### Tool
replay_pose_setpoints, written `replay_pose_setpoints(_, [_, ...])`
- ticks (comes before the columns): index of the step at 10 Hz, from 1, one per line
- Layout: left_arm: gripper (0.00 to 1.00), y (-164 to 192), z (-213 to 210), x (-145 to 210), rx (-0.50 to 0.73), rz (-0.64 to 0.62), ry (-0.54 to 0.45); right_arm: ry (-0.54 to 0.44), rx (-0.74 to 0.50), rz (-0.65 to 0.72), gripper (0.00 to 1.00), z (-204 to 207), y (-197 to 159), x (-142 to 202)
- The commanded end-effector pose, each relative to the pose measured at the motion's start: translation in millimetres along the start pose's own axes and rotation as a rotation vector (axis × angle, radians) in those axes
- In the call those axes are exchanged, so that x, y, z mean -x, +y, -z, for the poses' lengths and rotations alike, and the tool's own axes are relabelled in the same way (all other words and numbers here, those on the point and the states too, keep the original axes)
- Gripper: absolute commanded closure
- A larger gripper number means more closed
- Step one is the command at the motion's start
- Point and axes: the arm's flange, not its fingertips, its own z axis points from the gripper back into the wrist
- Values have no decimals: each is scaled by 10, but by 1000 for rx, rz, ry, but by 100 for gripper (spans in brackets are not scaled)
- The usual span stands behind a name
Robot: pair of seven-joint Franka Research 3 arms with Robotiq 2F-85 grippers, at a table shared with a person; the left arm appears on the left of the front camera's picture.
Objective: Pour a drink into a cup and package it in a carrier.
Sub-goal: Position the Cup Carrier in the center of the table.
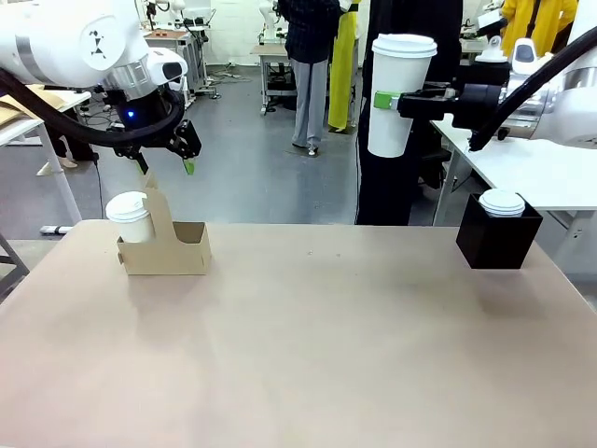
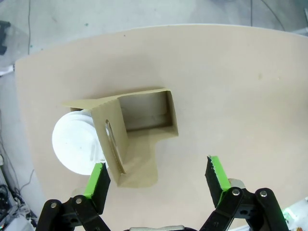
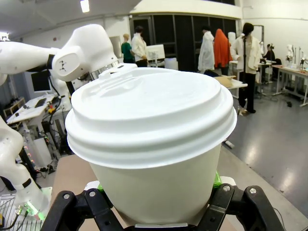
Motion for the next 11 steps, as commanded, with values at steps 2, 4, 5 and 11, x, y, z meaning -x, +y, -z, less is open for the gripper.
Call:
replay_pose_setpoints(2, [0,25,37,-38,-34,-23,14,-8,4,-4,20,21,12,-34])
replay_pose_setpoints(4, [0,83,49,-98,-49,-45,25,-8,4,-4,20,21,12,-34])
replay_pose_setpoints(5, [0,123,70,-121,-77,-63,31,-8,4,-4,20,21,12,-34])
replay_pose_setpoints(11, [0,383,293,-278,-75,-130,85,-8,4,-4,20,21,12,-34])
